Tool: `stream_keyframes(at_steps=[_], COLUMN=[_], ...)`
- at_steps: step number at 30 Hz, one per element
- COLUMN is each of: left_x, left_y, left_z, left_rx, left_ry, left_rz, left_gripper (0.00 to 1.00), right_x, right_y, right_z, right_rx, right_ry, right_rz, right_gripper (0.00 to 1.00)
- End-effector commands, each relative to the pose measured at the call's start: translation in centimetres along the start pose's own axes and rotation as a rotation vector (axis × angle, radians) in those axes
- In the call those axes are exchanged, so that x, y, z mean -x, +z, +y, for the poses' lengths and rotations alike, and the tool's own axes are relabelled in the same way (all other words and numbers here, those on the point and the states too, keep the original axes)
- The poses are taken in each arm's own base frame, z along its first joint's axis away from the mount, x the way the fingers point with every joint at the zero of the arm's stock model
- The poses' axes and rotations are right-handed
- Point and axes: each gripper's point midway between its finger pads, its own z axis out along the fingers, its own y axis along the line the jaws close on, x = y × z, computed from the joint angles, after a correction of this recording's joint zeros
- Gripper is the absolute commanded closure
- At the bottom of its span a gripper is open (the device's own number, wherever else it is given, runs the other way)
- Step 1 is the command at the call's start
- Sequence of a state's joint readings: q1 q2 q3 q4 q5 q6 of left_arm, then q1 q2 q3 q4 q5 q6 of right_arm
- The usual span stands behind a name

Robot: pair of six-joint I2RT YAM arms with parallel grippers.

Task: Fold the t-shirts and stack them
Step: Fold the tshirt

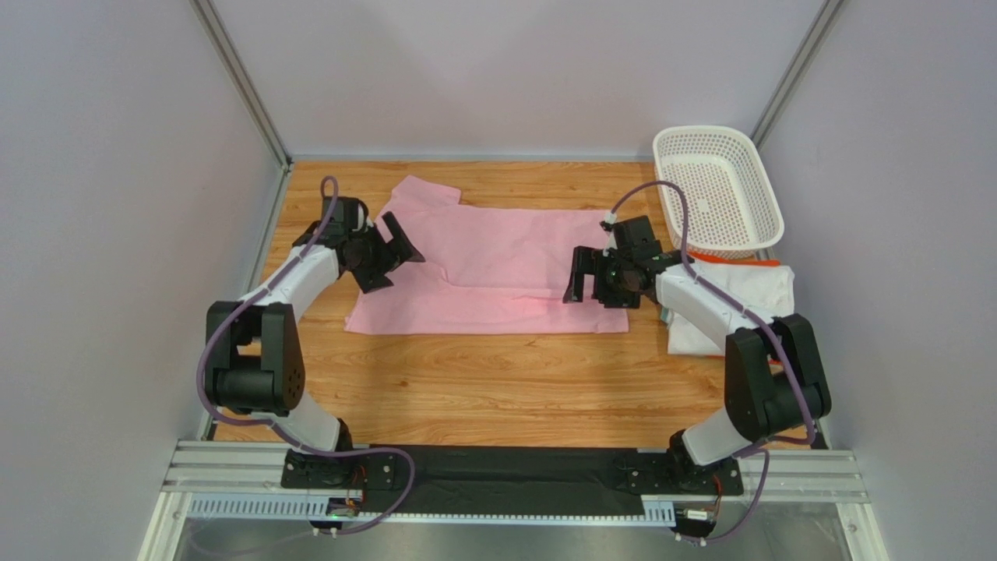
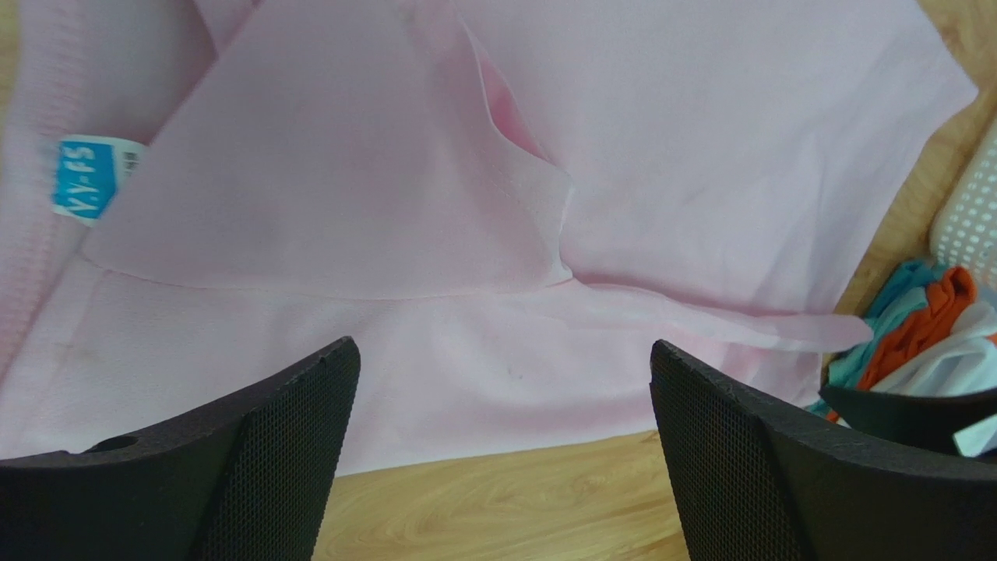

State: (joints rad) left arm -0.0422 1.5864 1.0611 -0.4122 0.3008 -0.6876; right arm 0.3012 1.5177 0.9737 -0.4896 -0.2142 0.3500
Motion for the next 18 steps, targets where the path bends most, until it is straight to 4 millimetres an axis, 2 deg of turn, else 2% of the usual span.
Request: stream_keyframes(at_steps=[1,2,5,10,15,18], left_x=[-0.8,-1.0,-1.3,-1.5,-2.0,-2.4], left_y=[1.1,1.4,2.4,3.2,3.4,3.5], left_z=[-1.8,-1.5,-0.7,1.1,2.5,3.5], left_rx=[-0.099,-0.089,-0.068,0.003,0.063,0.101], left_ry=[0.061,0.062,0.065,0.077,0.08,0.079], left_rz=[0.023,0.028,0.048,0.051,0.059,0.064], left_gripper=[0.0,0.0,0.0,0.0,0.0,0.0], right_x=[0.3,-0.1,0.7,3.2,3.2,3.7], right_y=[1.5,2.3,3.9,5.7,6.3,5.9], right_z=[2.4,2.4,2.8,2.4,1.4,1.3], right_rx=[0.058,0.056,0.058,0.003,-0.059,-0.066], right_ry=[-0.05,-0.049,-0.053,-0.043,-0.035,-0.04], right_rz=[0.0,0.024,0.02,-0.006,-0.004,-0.017], right_gripper=[0.0,0.0,0.0,0.0,0.0,0.0])
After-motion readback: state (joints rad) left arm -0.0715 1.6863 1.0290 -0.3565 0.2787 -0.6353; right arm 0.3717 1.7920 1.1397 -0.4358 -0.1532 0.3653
